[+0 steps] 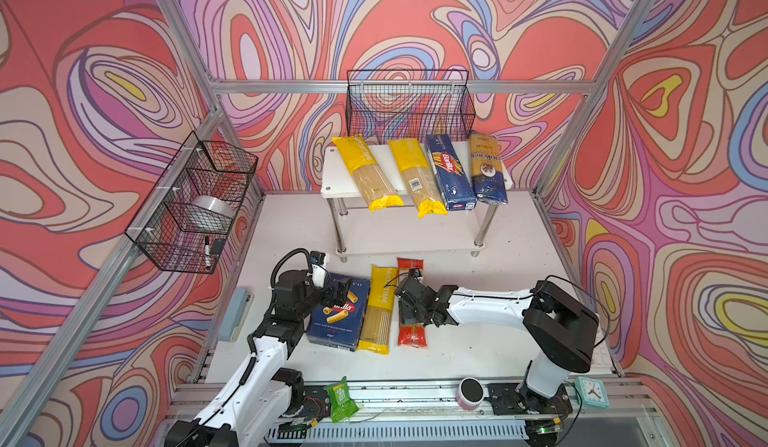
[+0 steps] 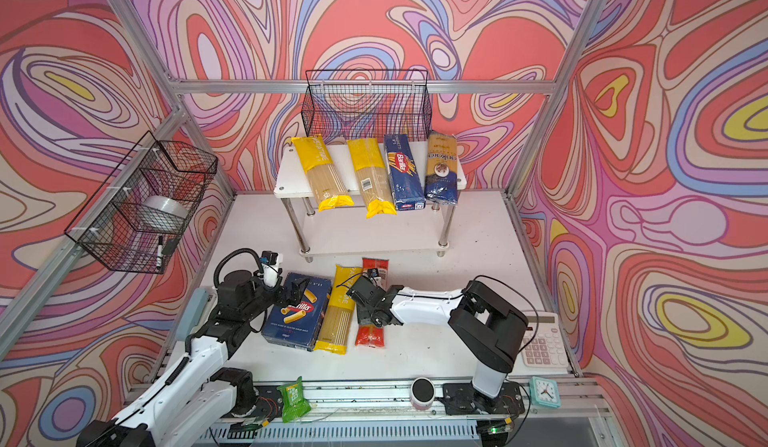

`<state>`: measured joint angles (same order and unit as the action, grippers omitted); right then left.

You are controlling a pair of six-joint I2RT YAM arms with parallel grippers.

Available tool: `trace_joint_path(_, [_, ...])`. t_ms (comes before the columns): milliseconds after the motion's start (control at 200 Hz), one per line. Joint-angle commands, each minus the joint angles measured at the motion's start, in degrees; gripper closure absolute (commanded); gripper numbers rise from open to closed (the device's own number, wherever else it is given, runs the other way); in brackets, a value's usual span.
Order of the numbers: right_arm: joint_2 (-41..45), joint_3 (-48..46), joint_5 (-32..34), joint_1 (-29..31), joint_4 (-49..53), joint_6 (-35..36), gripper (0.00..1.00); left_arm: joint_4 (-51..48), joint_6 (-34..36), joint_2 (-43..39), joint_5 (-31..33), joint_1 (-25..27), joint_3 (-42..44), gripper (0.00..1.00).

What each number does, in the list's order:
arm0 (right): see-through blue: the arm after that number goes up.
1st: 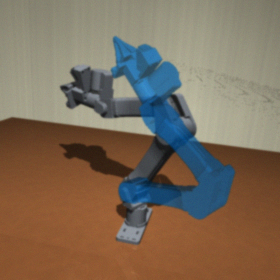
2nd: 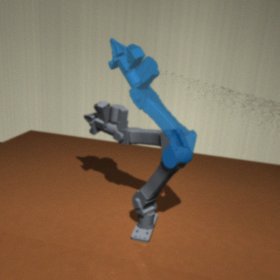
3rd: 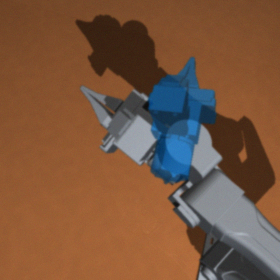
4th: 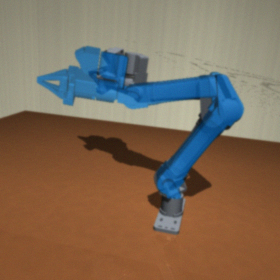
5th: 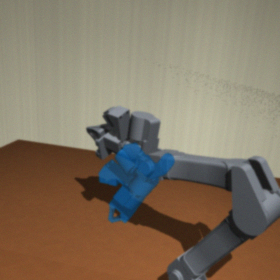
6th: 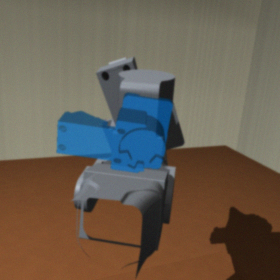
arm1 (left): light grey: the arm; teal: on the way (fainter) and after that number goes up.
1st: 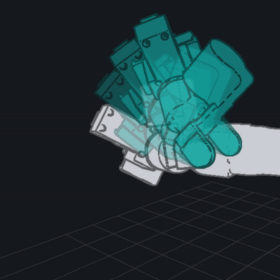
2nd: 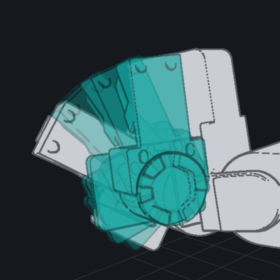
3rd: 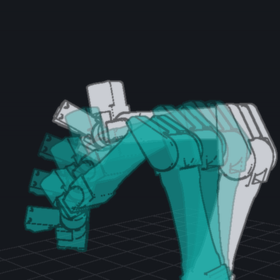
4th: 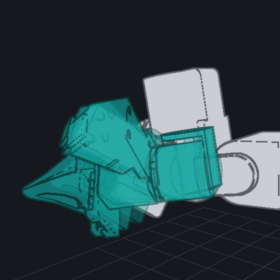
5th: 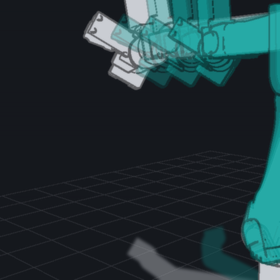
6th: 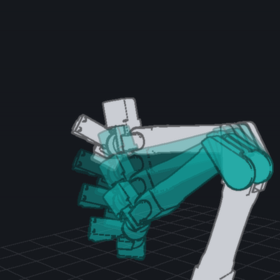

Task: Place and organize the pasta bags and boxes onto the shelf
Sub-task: 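Close the right gripper on the red-topped spaghetti bag farthest from the Pastatime bag, then lift the spaghetti bag upright and carry it toward the shelf with the right gripper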

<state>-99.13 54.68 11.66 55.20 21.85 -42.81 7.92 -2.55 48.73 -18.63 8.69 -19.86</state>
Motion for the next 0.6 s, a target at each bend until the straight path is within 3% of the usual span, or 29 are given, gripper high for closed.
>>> trace_joint_path(0, [0.7, -1.2, 0.9, 0.1, 0.0, -0.3, 0.33, 0.6, 1.0, -0.9, -0.5, 0.0, -0.9, 0.00])
trace_joint_path(596, [13.0, -7.4, 3.3, 0.1, -4.6, 0.8, 0.80, 0.7, 1.0, -1.6, -0.5, 0.0, -0.5, 0.00])
